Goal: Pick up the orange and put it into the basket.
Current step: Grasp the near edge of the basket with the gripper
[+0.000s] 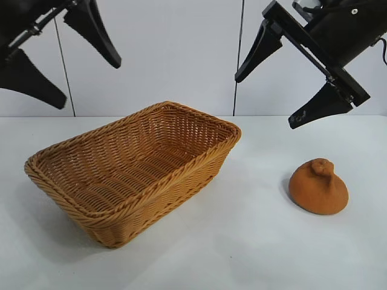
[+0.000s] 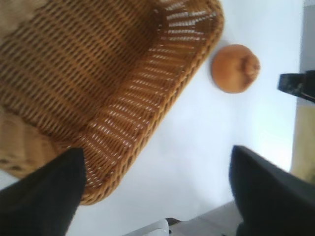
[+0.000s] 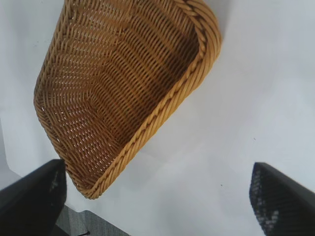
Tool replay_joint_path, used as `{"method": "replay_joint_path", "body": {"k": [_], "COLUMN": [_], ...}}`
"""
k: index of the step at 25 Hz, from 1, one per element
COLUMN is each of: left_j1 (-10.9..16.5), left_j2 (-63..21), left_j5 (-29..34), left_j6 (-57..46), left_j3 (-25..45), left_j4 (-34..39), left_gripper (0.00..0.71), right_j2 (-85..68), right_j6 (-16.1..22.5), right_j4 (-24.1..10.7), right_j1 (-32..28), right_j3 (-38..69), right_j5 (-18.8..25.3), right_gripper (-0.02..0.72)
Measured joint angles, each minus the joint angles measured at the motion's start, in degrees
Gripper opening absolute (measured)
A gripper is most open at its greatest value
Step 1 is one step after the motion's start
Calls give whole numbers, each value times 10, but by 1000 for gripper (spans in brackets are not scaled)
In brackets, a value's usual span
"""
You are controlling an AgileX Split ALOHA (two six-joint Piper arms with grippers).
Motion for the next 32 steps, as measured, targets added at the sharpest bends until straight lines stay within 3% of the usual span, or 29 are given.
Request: {"method": "replay_joint_path", "body": {"k": [11, 20, 32], "left_j1": [-10, -10, -10], "left_j2": [0, 12, 135], "left_j5": [-121, -167, -226], "left_j6": [-153, -159, -142], "left_j3": [140, 146, 146], "left_j4": [45, 41, -6], "left_gripper": [571, 571, 571], "right_j2": [0, 0, 0], "right_j6": [-1, -1, -1], "right_j4": [0, 0, 0], "right_j1": [0, 0, 0], "right_j3": [0, 0, 0], "right_j5": [2, 2, -5], "right_gripper": [694, 694, 694]}}
